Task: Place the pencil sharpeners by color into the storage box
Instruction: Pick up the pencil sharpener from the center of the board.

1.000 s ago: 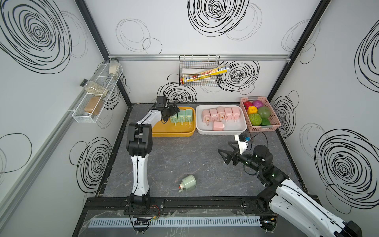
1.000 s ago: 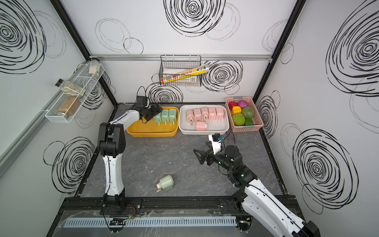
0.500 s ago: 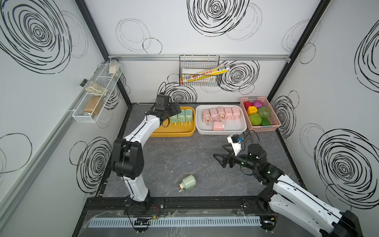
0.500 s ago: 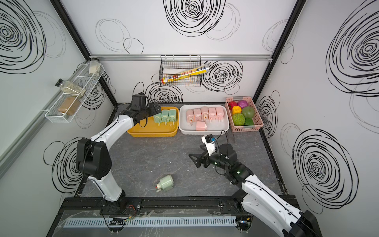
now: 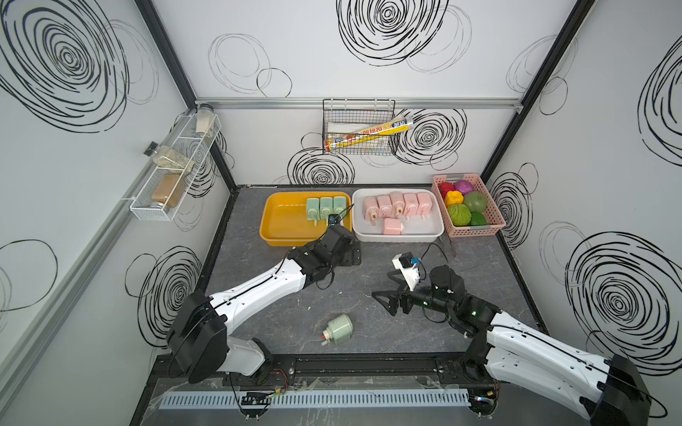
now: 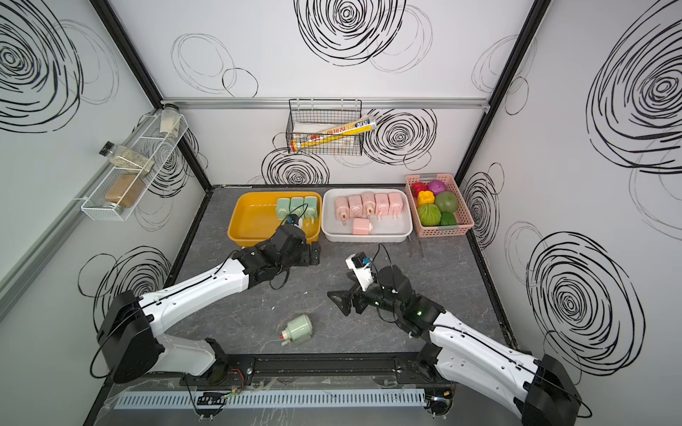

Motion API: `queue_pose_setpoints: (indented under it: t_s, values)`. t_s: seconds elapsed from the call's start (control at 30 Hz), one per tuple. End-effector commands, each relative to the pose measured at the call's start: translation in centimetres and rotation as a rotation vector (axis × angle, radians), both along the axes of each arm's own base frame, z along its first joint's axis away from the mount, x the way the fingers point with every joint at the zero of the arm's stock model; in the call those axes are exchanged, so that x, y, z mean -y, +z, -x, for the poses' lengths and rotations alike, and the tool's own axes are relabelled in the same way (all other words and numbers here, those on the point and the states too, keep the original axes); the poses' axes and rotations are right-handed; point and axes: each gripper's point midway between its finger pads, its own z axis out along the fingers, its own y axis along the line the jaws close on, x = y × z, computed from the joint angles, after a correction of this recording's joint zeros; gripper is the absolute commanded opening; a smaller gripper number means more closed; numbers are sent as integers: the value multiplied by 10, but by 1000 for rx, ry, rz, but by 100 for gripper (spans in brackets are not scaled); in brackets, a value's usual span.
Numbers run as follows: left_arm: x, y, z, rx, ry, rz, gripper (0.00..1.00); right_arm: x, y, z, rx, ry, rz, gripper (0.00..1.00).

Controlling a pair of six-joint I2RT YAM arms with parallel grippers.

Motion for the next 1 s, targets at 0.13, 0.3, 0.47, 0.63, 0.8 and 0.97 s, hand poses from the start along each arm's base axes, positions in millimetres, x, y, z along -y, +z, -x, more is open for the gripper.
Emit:
queue_pose_setpoints:
  t_s: [0.13,0.3,0.47,0.63,0.8,0.97]
  values:
    - [-52,-46,69,-191,74,-161,99,-10,-29,29,-73,102,66,100]
    - [-71,-61,97,-271,85,-218,99,-13,-40,32,-76,99,102,100]
    - [-75,-78,119,-357,56,-201,99,-26,-44,42,-50,153,98,100]
    - [-91,-107,134,-423,74,-246,99,-39,-58,57,-7,226,149,100]
    - [-85,-119,143,-465,50,-205,99,-48,-75,71,26,308,210,100]
    - [-90,-122,144,-464,82,-211,99,-57,-82,74,29,336,203,100]
